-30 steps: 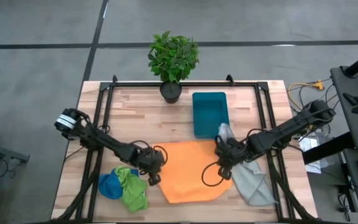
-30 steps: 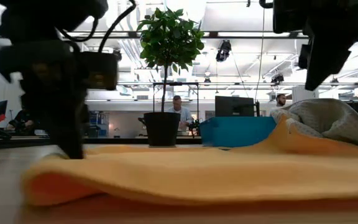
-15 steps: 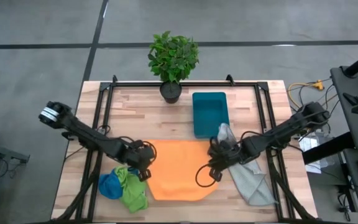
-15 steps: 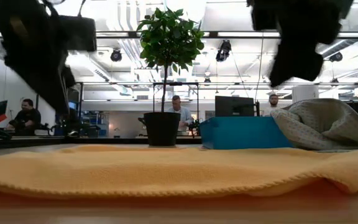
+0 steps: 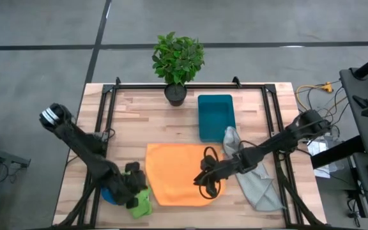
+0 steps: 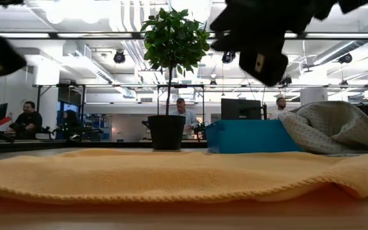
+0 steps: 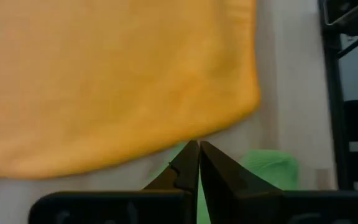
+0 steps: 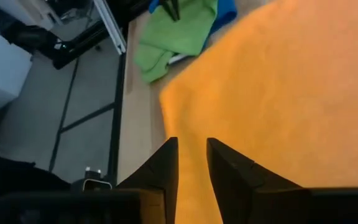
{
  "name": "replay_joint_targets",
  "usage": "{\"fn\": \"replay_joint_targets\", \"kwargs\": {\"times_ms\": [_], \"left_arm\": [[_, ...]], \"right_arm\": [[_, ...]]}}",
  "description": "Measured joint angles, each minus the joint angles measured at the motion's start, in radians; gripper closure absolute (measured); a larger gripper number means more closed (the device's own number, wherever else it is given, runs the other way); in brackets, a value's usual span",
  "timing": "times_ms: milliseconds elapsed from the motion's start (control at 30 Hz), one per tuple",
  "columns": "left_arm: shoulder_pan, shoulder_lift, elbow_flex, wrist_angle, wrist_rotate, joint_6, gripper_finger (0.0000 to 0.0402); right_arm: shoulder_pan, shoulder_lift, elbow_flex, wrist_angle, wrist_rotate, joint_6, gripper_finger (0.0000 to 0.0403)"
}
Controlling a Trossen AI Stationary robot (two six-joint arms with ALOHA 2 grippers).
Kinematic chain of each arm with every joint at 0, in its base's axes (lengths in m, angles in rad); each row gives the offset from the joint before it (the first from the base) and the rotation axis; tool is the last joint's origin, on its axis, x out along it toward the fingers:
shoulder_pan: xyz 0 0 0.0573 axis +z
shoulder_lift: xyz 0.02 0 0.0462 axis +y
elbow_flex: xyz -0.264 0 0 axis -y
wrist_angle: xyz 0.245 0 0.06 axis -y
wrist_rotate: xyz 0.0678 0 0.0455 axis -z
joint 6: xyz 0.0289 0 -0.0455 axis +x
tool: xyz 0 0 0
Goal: Fold microfiber towels
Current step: Fold the orange microfiber towel
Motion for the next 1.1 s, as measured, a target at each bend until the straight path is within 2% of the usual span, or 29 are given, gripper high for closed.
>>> {"fn": "replay_joint_targets", "kwargs": {"times_ms": [133, 300, 400, 500, 567, 667, 867, 1100], "left_arm": [[-0.021, 0.12, 0.039, 0.074, 0.022, -0.042, 0.0401], [-0.044, 0.188, 0.084, 0.063, 0.066, -0.094, 0.0401], [-0.061, 0.21, 0.086, 0.052, 0.136, -0.143, 0.0402], [-0.076, 0.23, 0.081, -0.006, 0.249, -0.231, 0.0402], [-0.094, 0.23, 0.086, -0.042, 0.268, -0.283, 0.0402], [-0.12, 0.224, 0.094, -0.055, 0.202, -0.299, 0.0401], [-0.107, 0.206, 0.127, -0.024, 0.057, -0.302, 0.0401], [-0.037, 0.206, 0.127, 0.067, 0.025, -0.263, 0.0401]], "right_arm": [[-0.002, 0.065, 0.04, -0.017, -0.046, 0.058, 0.0325], [0.009, 0.081, 0.102, -0.056, -0.107, 0.094, 0.0329], [0.022, 0.065, 0.147, -0.171, -0.102, 0.086, 0.0329], [0.032, 0.048, 0.206, -0.339, -0.096, 0.076, 0.0329], [0.039, 0.045, 0.245, -0.464, -0.091, 0.059, 0.0328], [0.049, 0.045, 0.288, -0.575, -0.028, 0.041, 0.0328], [0.048, 0.045, 0.299, -0.585, -0.002, -0.032, 0.033], [0.049, 0.045, 0.296, -0.674, -0.039, -0.049, 0.0332]]}}
